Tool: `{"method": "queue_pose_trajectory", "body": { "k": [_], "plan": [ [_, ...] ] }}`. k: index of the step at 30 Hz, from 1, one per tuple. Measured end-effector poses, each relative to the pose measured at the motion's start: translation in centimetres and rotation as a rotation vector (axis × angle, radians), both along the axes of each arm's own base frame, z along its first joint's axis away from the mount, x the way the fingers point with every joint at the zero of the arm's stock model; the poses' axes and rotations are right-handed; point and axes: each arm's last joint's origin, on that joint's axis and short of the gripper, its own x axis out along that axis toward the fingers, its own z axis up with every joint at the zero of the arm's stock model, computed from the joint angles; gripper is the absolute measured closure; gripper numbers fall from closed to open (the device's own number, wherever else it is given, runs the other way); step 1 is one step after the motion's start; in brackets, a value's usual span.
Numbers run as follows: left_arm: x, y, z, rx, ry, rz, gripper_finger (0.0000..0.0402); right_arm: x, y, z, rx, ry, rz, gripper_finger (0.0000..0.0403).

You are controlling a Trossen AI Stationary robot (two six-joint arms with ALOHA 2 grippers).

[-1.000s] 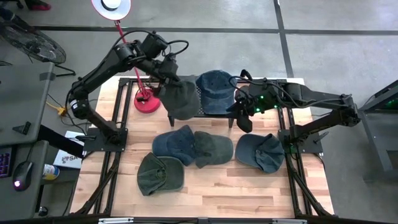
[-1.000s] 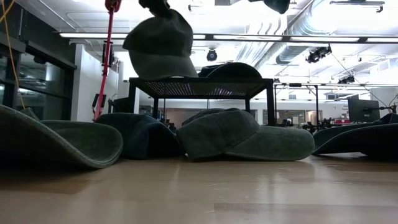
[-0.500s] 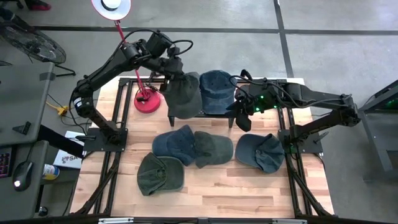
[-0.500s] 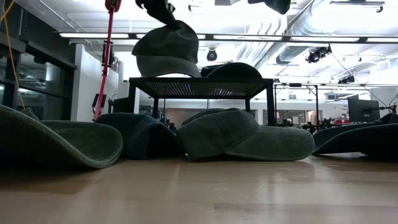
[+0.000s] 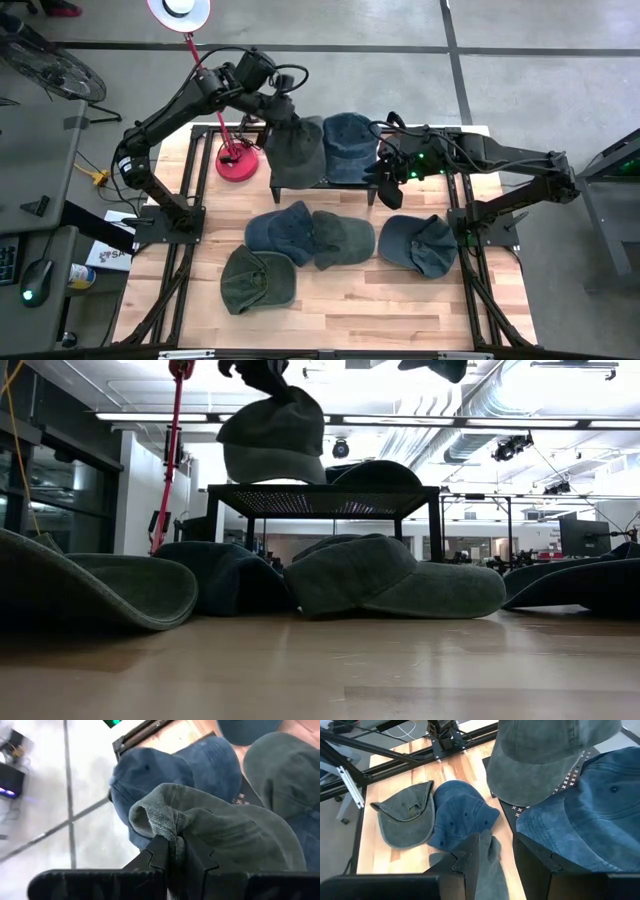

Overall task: Pick & Place hat
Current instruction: Put the bottom right gray cap to the left of the blue cap on the shelf

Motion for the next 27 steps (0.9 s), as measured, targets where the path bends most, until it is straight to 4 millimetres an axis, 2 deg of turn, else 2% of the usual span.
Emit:
{"method": "queue_pose_trajectory", "body": {
  "k": [8, 19, 27],
  "plan": [
    [0.7, 0.4, 0.6, 0.054, -0.076, -0.013, 0.0375, 0.0, -0.2, 0.0, -0.043, 0.005, -0.045, 0.0292],
    [1.3, 1.2, -0.7, 0.030, -0.024, 0.001, 0.0375, 0.0, -0.2, 0.0, -0.058, 0.007, -0.052, 0.0292],
    [2.6, 2.2, -2.4, -0.018, 0.024, 0.025, 0.0375, 0.0, -0.2, 0.0, -0.064, 0.008, -0.056, 0.0292]
  ]
}}
